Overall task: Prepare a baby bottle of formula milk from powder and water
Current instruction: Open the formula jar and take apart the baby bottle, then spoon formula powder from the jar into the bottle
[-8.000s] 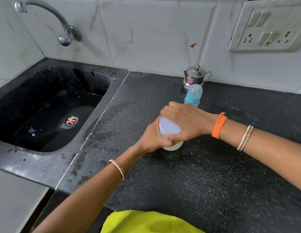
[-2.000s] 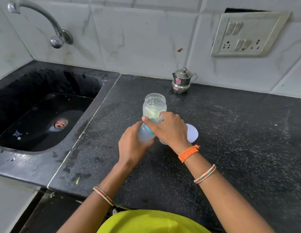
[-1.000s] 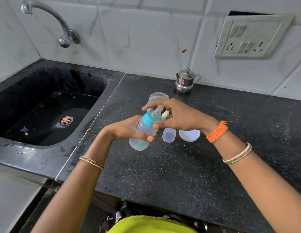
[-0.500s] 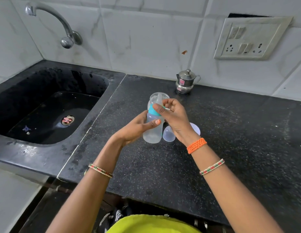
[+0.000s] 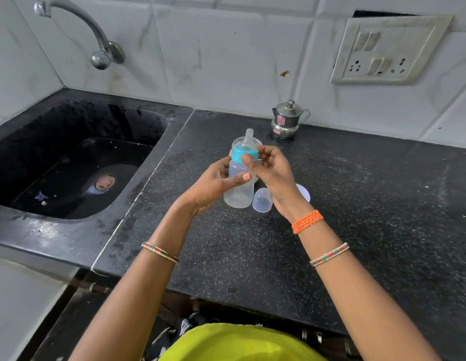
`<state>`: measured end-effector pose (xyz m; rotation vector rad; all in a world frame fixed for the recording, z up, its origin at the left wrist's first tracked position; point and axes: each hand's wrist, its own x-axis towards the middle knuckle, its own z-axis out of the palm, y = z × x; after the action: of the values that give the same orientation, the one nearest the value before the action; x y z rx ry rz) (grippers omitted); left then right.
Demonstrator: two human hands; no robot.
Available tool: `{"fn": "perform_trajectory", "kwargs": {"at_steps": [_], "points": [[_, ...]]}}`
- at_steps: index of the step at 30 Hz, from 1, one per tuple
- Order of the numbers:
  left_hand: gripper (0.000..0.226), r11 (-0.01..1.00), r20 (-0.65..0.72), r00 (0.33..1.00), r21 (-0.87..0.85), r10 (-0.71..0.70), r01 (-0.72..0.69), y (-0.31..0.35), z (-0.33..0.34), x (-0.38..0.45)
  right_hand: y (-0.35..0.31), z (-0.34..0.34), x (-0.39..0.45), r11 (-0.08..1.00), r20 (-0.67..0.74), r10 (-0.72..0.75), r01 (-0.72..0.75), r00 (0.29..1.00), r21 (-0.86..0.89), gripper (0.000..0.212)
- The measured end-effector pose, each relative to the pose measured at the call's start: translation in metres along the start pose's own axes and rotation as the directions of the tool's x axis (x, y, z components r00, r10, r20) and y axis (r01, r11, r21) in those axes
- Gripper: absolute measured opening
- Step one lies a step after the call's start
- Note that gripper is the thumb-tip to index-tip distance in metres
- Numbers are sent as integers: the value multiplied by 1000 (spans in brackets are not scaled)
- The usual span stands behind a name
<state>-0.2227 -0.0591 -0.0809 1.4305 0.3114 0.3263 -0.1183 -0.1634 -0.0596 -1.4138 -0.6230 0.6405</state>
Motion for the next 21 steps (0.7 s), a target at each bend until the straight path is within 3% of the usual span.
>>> {"fn": "perform_trajectory", "kwargs": {"at_steps": [3,7,9,11,13,15,18,21], "points": [[55,997,-19,1000,70,-12,13,0,-2,1,1,-3,1,1000,1,-11,11,1000,-18,21],[49,983,-16,1000,183,-23,25,-4,-1,4,3,-3,4,993,34,-31,34,999,-114,30],[52,978,10,999,203,-48,45,-6,-2,2,4,-3,3,986,57,-54,62,997,-152,24],[46,975,60,993,205,-104,90,-11,-9,-2,3,-5,3,994,72,-43,50,996,-97,15],[39,969,93,983,208,-159,137,-20,-21,-9,3,-9,5,1000,70,-14,14,997,-12,18],[39,979,23,990,153,-137,132,-32,-31,-18,7,-14,7,999,44,-19,21,999,-50,14],[52,998,-212,977,52,-17,29,-43,-44,-26,22,-14,5,966,75,-22,40,997,-254,17],[55,997,-308,951,80,29,-4,-53,-51,-30,51,-8,-3,826,138,-4,82,990,-558,35]]}}
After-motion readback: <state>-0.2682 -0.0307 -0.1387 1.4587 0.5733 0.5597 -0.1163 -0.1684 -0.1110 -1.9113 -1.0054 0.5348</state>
